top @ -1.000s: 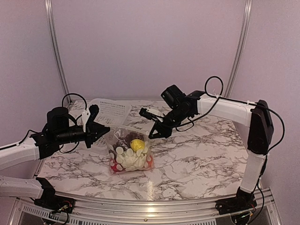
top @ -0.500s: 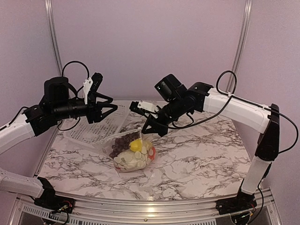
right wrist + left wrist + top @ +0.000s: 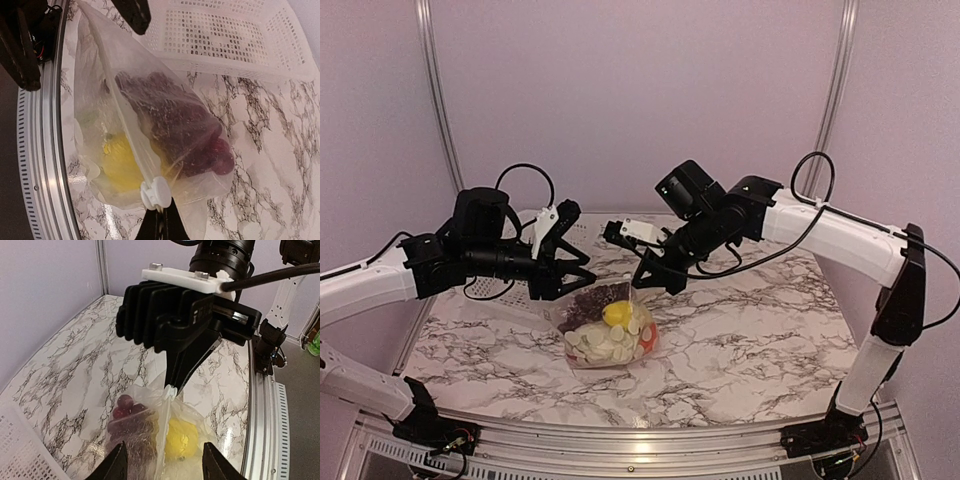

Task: Place the food in the zip-top bag and seal the zipper
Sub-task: Pass from the right arm to the left, then zip the zipper on the zipper food storage bag.

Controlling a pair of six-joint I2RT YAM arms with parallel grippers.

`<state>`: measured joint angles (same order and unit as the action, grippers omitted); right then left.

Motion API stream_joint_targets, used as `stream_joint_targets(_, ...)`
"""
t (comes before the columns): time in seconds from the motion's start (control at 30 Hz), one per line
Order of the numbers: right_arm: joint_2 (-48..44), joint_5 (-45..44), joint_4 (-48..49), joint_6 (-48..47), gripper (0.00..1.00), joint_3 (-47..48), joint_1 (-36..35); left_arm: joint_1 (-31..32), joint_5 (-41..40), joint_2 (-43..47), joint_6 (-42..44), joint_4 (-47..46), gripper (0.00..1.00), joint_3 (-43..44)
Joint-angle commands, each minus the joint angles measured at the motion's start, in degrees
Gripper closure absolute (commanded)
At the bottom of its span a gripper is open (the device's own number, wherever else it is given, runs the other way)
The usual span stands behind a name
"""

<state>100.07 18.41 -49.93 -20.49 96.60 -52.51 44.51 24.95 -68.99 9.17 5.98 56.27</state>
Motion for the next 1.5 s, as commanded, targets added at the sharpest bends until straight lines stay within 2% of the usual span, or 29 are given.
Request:
stream_joint_targets(0.0, -2.9, -0.7, 1.1, -0.5, 1.0, 0.2, -0.2, 0.1, -0.6, -3.4, 1.8, -1.6, 0.49, -0.6)
stream_joint_targets(0.3, -2.6, -1.1, 1.2, -0.2, 1.0, -0.6, -0.2, 0.7, 1.0, -8.5, 4.5, -3.8, 0.65, -0.7)
stream_joint_targets(0.57, -3.1, -1.3, 1.6, -0.2, 1.0, -2.1, -0.2, 0.8, 1.7, -10.8, 9.1, -1.7, 0.91, 0.9)
stream_joint_targets(0.67, -3.3, -1.6, 1.7, 0.0, 0.97, -2.3, -0.1, 1.0, 1.8, -10.3, 9.0, -2.2, 0.97, 0.7)
stream_joint_targets(0.8, -3.3, -1.0, 2.8, 0.7, 0.73, -2.8, 0.0, 1.4, 1.7, -9.7, 9.1, -2.1, 1.0, 0.7)
stream_joint_targets(0.9, -2.9, -0.1, 4.2, 1.3, 0.64, -3.7, 0.3, 1.6, 1.5, -9.2, 9.4, -1.7, 1.0, 0.7)
stream_joint_targets(1.07, -1.6, 2.3, 4.7, 1.4, 0.65, -3.4, 0.8, 1.8, 1.5, -8.9, 9.6, -1.1, 1.0, 0.9)
stream_joint_targets(1.47, -1.1, 3.8, 5.2, 0.7, 0.77, -2.6, 0.8, 1.9, 4.4, -9.9, 8.1, -2.0, 1.0, 1.9)
